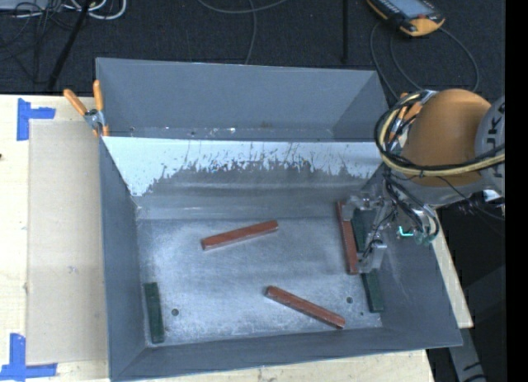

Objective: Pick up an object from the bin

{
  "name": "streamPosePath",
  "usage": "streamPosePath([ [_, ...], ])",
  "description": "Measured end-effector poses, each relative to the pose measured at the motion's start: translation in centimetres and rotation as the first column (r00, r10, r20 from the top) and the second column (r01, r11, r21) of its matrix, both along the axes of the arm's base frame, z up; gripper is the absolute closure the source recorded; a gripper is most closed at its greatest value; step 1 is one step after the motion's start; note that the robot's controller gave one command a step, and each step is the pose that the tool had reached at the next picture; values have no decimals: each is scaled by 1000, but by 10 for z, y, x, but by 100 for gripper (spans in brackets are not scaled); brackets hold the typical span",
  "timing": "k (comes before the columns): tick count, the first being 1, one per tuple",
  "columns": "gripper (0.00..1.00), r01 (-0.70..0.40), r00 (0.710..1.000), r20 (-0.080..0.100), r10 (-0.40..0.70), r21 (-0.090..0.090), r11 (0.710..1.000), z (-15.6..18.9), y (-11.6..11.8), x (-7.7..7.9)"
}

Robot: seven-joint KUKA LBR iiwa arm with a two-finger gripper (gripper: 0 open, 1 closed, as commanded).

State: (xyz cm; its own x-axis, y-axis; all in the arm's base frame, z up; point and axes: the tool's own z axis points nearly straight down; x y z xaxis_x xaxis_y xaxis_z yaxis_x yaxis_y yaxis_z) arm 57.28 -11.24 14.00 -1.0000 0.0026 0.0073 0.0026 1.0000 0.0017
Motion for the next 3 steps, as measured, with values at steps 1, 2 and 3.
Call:
streamPosePath([
  [1,0,-3,1000,7,3,-1,1000,4,0,2],
  [2,0,109,994,9,-109,-1,994,-53,54,-33],
  [3,0,-47,999,3,47,-1,999,-44,69,-54],
])
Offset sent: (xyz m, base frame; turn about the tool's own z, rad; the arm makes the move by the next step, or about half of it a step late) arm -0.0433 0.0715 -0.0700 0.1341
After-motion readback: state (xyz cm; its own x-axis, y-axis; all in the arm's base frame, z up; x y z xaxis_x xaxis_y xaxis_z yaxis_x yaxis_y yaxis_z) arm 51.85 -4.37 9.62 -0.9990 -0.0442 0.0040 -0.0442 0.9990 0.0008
